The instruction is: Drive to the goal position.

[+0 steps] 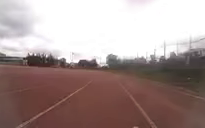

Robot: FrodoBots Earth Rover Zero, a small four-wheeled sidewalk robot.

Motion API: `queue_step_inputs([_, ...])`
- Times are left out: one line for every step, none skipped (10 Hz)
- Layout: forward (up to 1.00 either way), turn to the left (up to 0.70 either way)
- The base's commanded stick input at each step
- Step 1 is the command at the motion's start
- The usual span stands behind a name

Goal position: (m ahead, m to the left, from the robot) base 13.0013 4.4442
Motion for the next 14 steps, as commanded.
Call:
queue_step_inputs([0.70, 0.00])
queue_step_inputs([0.70, 0.00])
queue_step_inputs([0.70, 0.00])
queue_step_inputs([0.70, 0.00])
queue_step_inputs([0.70, 0.00])
queue_step_inputs([0.70, 0.00])
queue_step_inputs([0.70, 0.00])
queue_step_inputs([0.70, 0.00])
queue_step_inputs([0.70, 0.00])
queue_step_inputs([0.70, 0.00])
queue_step_inputs([0.70, 0.00])
queue_step_inputs([0.70, 0.00])
queue_step_inputs([0.70, 0.00])
queue_step_inputs([0.70, 0.00])
